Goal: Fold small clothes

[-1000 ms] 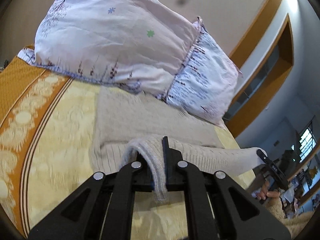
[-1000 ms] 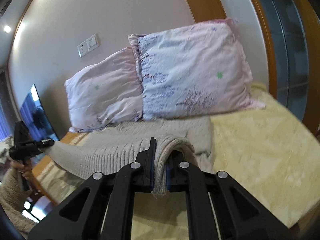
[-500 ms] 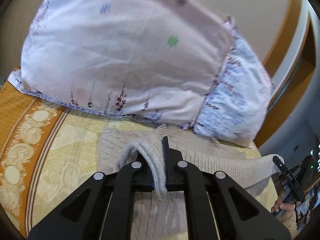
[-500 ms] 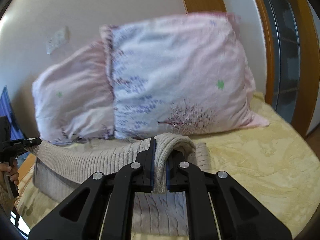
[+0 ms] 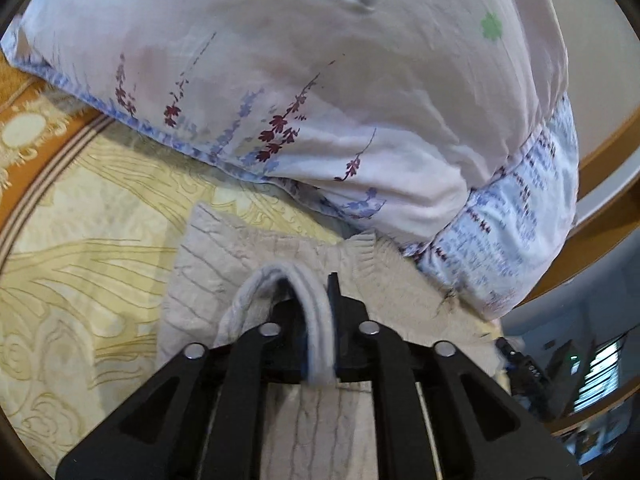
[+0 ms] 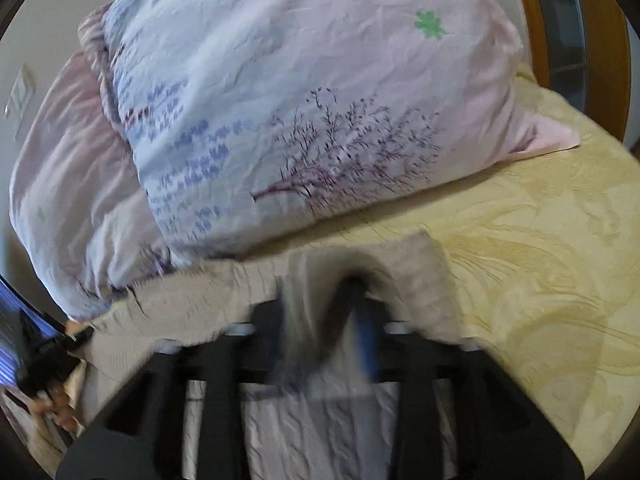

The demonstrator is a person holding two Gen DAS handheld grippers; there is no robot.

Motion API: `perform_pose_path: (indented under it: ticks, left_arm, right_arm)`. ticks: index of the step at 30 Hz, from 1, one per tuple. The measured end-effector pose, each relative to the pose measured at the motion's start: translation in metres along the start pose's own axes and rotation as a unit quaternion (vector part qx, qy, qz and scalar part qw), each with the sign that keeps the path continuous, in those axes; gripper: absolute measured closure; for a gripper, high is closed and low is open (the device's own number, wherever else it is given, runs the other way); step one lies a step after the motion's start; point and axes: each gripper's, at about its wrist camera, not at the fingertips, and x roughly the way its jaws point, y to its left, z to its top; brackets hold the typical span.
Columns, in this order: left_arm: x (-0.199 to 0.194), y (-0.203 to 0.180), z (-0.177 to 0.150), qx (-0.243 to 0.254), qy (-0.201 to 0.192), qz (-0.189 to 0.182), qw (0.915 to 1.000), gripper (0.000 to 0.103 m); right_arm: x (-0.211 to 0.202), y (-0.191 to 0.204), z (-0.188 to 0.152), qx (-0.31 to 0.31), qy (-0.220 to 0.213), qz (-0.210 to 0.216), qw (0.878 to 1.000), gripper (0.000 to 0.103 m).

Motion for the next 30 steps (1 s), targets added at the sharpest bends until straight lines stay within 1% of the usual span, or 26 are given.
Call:
perform_pose_path:
  ticks: [1,2,3,4,6,8,10,12,14,19,22,25,27,30]
  left_arm:
    - [-0.002,0.000,0.002,-0.004,-0.003,-0.001,1.0000,0.077]
    - [-0.006,-0.001,0.004,-0.008,-0.016,0.001,0.9998,0.060]
    - [-0.011,-0.001,0.006,-0.008,-0.032,0.001,0.9995,0.051]
    - [-0.020,-0.002,0.009,-0.006,-0.054,-0.002,0.9985,0.050]
    - [-0.033,-0.003,0.013,0.001,-0.067,-0.005,0.9977,0.050]
    - [-0.043,-0.005,0.013,0.013,-0.064,-0.002,0.9979,0.050]
    - [-0.052,-0.005,0.007,0.036,-0.053,0.011,0.9979,0.050]
    - [-0.056,-0.006,-0.001,0.062,-0.038,0.023,0.9971,0.053]
    - [-0.060,-0.003,-0.014,0.085,-0.015,0.033,0.9957,0.057]
    - [-0.060,-0.001,-0.040,0.120,0.016,0.046,0.9916,0.060]
    - [-0.058,0.001,-0.052,0.131,0.025,0.053,0.9897,0.061]
    - [-0.055,0.000,-0.057,0.136,0.027,0.060,0.9885,0.064]
    - [-0.055,0.001,-0.057,0.135,0.028,0.061,0.9886,0.068]
    - [-0.055,0.002,-0.059,0.133,0.031,0.059,0.9888,0.072]
  right_arm:
    - [-0.003,0.001,0.002,0.001,-0.012,0.002,1.000,0.044]
    - [-0.009,0.003,0.005,-0.004,-0.031,0.000,1.000,0.039]
    - [-0.015,0.005,0.007,-0.009,-0.044,0.004,0.999,0.039]
    - [-0.021,0.006,0.009,-0.011,-0.051,0.008,0.999,0.039]
    - [-0.034,0.005,0.008,-0.012,-0.057,0.012,0.998,0.039]
    - [-0.044,0.000,0.003,-0.014,-0.056,0.009,0.998,0.039]
    - [-0.053,-0.006,-0.005,-0.018,-0.047,0.003,0.999,0.041]
    - [-0.063,-0.017,-0.015,-0.018,-0.032,0.005,0.999,0.055]
    - [-0.067,-0.025,-0.022,-0.021,-0.017,0.006,1.000,0.062]
    - [-0.071,-0.039,-0.044,-0.034,0.014,-0.002,0.999,0.064]
    - [-0.068,-0.042,-0.053,-0.038,0.030,-0.005,0.999,0.068]
    - [-0.062,-0.042,-0.058,-0.047,0.043,-0.007,0.998,0.073]
    - [-0.060,-0.041,-0.061,-0.053,0.045,-0.004,0.998,0.082]
    - [-0.060,-0.041,-0.063,-0.058,0.046,-0.006,0.997,0.083]
